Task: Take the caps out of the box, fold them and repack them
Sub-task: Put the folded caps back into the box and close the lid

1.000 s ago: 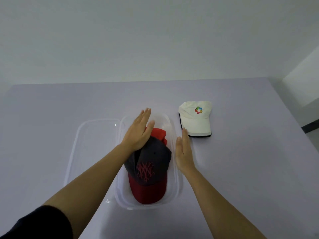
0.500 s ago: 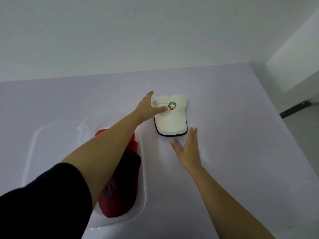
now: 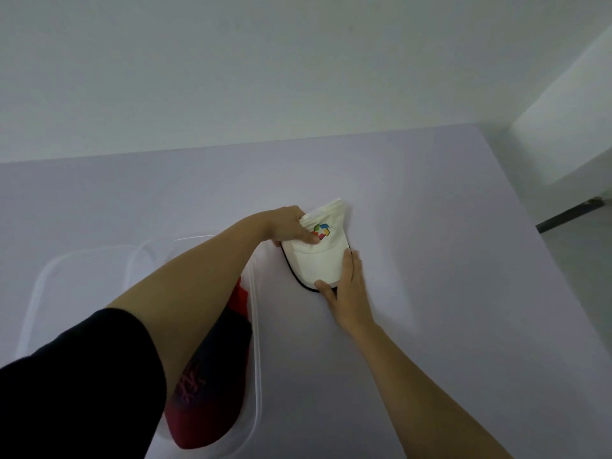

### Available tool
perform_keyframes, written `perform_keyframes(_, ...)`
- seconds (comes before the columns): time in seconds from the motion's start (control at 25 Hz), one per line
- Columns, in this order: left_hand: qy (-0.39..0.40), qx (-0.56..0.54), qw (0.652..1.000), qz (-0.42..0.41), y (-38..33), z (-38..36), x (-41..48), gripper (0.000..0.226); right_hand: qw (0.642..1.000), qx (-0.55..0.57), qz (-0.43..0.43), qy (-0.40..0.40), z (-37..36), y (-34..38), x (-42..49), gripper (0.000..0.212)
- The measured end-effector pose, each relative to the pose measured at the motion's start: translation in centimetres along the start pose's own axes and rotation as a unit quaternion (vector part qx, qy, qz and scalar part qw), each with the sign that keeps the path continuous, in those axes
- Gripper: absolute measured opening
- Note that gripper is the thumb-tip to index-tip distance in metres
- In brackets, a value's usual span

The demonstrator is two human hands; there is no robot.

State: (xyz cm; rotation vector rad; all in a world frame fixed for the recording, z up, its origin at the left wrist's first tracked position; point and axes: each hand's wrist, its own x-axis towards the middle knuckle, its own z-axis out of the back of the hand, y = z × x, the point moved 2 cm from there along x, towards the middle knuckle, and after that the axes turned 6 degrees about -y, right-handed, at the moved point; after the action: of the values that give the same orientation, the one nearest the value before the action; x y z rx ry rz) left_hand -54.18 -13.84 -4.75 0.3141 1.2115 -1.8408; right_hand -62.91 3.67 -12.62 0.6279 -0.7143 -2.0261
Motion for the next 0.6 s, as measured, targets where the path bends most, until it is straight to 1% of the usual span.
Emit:
perform_keyframes(0.12, -0.021, 0.03, 0.999, -0.032, -0.9, 1.4, -1.7, 0.029, 0.999, 0.007, 0.002, -0.032, 0.4, 1.6, 0.0, 0.09)
perform_keyframes(0.24, -0.093, 0.077, 0.99, -0.068, -1.7, 5.3, -5.2, 0.023, 0.993, 0.055, -0.026, -0.097, 1.0, 5.2, -0.9, 0.088)
perform_keyframes(0.28, -0.118, 0.093, 0.986, -0.079, -1.7, 7.0, -6.7, 0.024, 0.99, 0.057, -0.015, -0.128, 1.2, 6.6, -1.7, 0.084)
perform_keyframes(0.32, -0.142, 0.104, 0.981, -0.085, -1.5, 8.7, -8.3, 0.024, 0.986, 0.059, 0.026, -0.157, 1.3, 8.2, -2.8, 0.078)
perform_keyframes(0.36, -0.163, 0.109, 0.977, -0.088, -1.0, 10.4, -10.0, 0.024, 0.98, 0.062, 0.089, -0.167, 1.0, 9.9, -3.9, 0.072)
perform_keyframes(0.4, -0.182, 0.11, 0.973, -0.088, -0.3, 11.9, -11.5, 0.024, 0.976, 0.064, 0.151, -0.141, 0.4, 11.5, -5.0, 0.068)
perform_keyframes(0.44, -0.199, 0.111, 0.97, -0.086, 0.4, 13.3, -12.9, 0.026, 0.975, 0.063, 0.195, -0.081, -0.4, 13.1, -5.9, 0.068)
perform_keyframes(0.48, -0.216, 0.112, 0.966, -0.085, 1.3, 14.6, -14.4, 0.029, 0.975, 0.054, 0.214, 0.0, -1.5, 14.7, -6.7, 0.073)
perform_keyframes(0.52, -0.23, 0.113, 0.963, -0.082, 2.2, 15.6, -15.8, 0.031, 0.974, 0.042, 0.206, 0.082, -2.7, 16.0, -7.3, 0.082)
perform_keyframes(0.56, -0.241, 0.112, 0.961, -0.08, 3.1, 16.5, -17.2, 0.033, 0.973, 0.031, 0.174, 0.146, -3.8, 17.0, -7.4, 0.096)
perform_keyframes(0.6, -0.249, 0.115, 0.959, -0.076, 4.0, 17.1, -18.5, 0.034, 0.974, 0.02, 0.124, 0.19, -4.8, 17.7, -7.1, 0.112)
